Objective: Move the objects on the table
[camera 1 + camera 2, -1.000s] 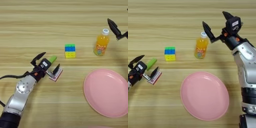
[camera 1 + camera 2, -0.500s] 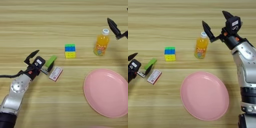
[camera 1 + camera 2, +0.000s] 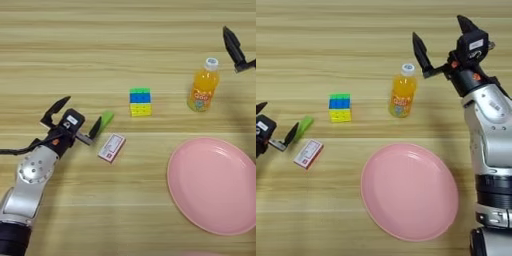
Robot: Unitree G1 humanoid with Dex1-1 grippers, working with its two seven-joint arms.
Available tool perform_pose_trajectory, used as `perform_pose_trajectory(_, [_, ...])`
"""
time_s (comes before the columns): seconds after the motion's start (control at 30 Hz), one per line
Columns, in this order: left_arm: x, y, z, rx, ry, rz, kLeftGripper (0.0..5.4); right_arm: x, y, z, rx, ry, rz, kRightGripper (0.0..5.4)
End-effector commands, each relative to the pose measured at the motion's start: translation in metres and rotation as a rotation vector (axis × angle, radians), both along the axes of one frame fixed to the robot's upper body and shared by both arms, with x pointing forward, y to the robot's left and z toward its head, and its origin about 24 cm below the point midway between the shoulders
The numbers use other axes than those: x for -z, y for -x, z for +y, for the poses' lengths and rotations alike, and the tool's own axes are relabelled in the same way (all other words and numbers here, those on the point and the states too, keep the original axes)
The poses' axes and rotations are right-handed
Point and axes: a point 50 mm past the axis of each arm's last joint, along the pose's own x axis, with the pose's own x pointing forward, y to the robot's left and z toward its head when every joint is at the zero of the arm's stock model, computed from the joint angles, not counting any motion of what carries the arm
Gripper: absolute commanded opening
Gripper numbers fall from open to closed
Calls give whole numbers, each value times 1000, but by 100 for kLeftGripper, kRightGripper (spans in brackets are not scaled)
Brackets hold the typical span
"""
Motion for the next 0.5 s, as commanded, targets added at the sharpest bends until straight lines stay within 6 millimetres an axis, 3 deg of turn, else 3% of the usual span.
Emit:
perform_pose_trajectory(0.03, [5,-1,-4,32,9,22,537,-3,0,-2,21,-9,-22,540])
perform_pose_trajectory(0.5, [26,14,-21,187,-1,147,537,-9,2,4,-37,-3,-37,540])
